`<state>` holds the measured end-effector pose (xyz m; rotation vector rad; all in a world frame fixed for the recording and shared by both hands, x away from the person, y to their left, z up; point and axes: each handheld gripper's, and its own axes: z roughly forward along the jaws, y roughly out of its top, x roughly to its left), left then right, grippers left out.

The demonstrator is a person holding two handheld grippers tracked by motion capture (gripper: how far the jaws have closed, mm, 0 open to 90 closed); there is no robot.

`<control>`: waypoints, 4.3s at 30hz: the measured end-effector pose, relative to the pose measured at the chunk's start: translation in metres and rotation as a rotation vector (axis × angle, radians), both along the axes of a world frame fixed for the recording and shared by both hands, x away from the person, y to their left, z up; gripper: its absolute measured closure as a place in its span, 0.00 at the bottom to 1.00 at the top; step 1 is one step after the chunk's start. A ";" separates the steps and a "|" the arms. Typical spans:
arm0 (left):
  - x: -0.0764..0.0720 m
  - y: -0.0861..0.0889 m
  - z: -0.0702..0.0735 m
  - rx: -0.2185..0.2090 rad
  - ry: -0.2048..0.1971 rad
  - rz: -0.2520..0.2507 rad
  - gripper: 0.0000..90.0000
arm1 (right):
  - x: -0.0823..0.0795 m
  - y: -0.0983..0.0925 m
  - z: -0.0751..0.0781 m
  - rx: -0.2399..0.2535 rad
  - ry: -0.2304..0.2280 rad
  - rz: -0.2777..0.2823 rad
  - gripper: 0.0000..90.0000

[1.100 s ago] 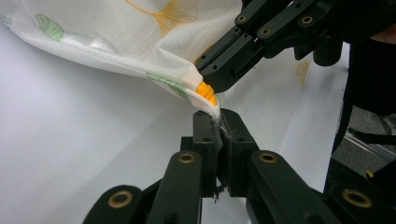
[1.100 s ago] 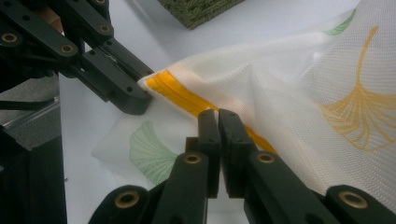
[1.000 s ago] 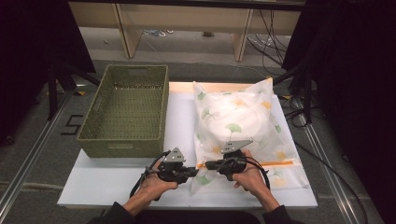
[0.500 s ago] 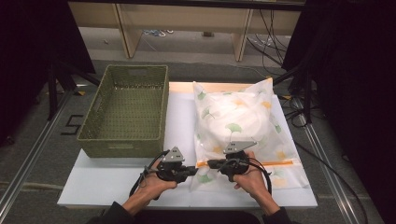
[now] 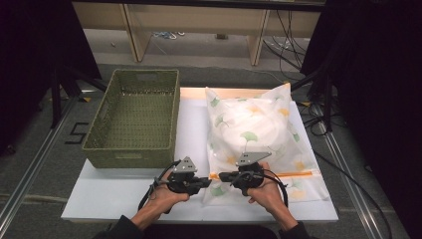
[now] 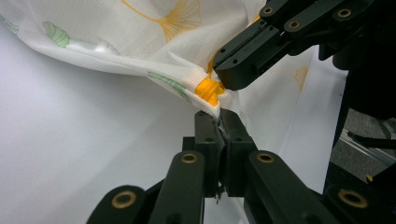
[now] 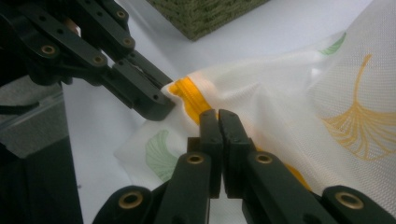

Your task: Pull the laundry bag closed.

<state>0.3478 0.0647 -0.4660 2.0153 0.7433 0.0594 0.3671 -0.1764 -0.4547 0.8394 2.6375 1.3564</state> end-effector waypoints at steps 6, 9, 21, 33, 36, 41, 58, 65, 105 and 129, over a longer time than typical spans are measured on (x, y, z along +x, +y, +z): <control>0.000 0.000 0.000 -0.003 0.002 0.005 0.96 | -0.001 0.002 0.002 0.009 -0.005 0.006 1.00; 0.001 0.000 0.000 -0.010 0.001 -0.007 0.96 | -0.003 0.007 0.004 0.021 0.008 0.005 1.00; 0.003 -0.008 -0.003 -0.082 0.096 0.015 0.69 | 0.000 -0.002 0.004 0.016 -0.010 -0.003 1.00; -0.001 -0.014 0.000 -0.076 0.048 0.021 0.97 | -0.006 -0.009 0.015 -0.014 -0.091 -0.049 1.00; -0.001 -0.014 0.000 -0.050 0.023 0.007 0.97 | -0.006 -0.010 0.012 -0.032 -0.080 -0.045 1.00; -0.002 -0.013 0.002 -0.052 0.008 0.014 0.97 | -0.004 -0.012 0.010 -0.026 -0.090 -0.071 1.00; -0.004 -0.006 0.004 -0.042 -0.007 0.004 0.97 | -0.001 -0.029 0.001 -0.055 -0.052 -0.127 1.00; -0.005 -0.005 0.005 -0.032 -0.016 -0.004 0.97 | 0.000 -0.036 -0.002 -0.053 -0.054 -0.137 1.00; -0.011 0.001 0.007 -0.006 -0.026 0.000 0.98 | -0.004 -0.087 -0.010 -0.085 -0.055 -0.274 1.00; -0.015 0.009 0.010 -0.018 -0.025 0.005 0.98 | -0.007 -0.119 -0.012 -0.099 -0.042 -0.351 1.00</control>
